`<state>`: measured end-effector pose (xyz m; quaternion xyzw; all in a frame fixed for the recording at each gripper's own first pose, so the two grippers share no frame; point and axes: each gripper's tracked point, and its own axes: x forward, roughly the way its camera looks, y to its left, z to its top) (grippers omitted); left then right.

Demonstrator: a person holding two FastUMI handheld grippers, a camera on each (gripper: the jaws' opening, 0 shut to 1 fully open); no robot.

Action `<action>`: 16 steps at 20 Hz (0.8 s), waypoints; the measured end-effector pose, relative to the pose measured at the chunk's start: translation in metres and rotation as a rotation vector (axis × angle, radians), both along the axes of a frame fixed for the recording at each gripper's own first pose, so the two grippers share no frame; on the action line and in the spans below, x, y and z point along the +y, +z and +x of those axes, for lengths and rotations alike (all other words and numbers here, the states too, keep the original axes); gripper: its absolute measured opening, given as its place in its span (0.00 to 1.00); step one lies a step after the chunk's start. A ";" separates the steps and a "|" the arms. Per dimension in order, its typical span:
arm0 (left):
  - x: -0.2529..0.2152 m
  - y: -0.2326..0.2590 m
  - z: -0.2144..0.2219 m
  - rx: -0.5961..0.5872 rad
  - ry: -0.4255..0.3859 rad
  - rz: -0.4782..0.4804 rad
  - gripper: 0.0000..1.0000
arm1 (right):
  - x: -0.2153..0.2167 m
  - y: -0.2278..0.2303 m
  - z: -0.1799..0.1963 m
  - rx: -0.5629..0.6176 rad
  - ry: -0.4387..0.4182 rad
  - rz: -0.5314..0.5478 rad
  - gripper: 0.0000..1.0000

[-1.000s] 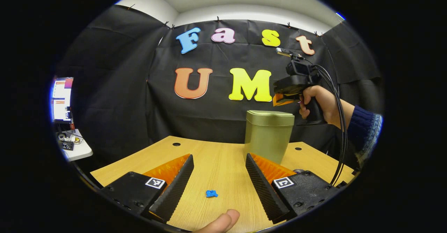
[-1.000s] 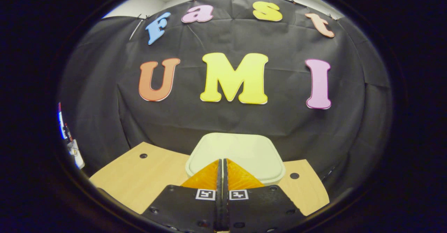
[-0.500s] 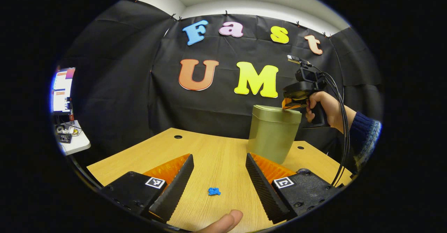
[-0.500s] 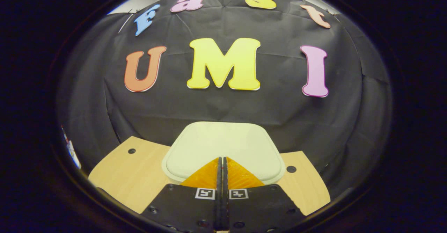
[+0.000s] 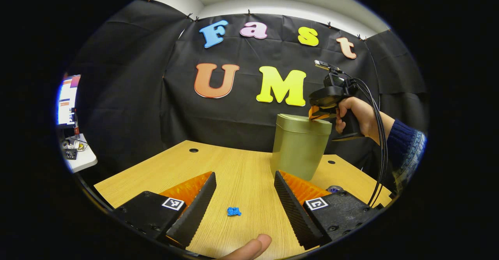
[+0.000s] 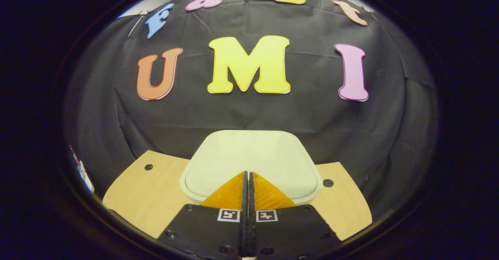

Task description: Press the lid of the desktop garbage bin to open it, pick up the crumpled paper on the desktop and throw it into the bin, then pick up the pop can on the desktop and drop it into the bin, and finally close the garbage bin lid.

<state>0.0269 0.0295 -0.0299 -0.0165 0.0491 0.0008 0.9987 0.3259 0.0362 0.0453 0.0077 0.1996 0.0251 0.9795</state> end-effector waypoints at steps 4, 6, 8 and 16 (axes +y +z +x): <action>0.006 0.000 0.002 -0.009 0.016 0.023 0.96 | -0.004 0.033 0.001 -0.143 0.004 -0.044 0.00; 0.010 -0.005 0.005 0.006 0.029 0.020 0.97 | -0.011 0.068 -0.007 -0.253 -0.026 -0.011 0.00; 0.012 -0.009 0.008 0.022 0.040 0.014 0.97 | -0.011 0.093 -0.028 -0.322 -0.026 0.019 0.00; 0.004 -0.020 0.011 0.055 0.024 0.003 0.97 | -0.011 0.109 -0.092 -0.338 0.017 -0.074 0.00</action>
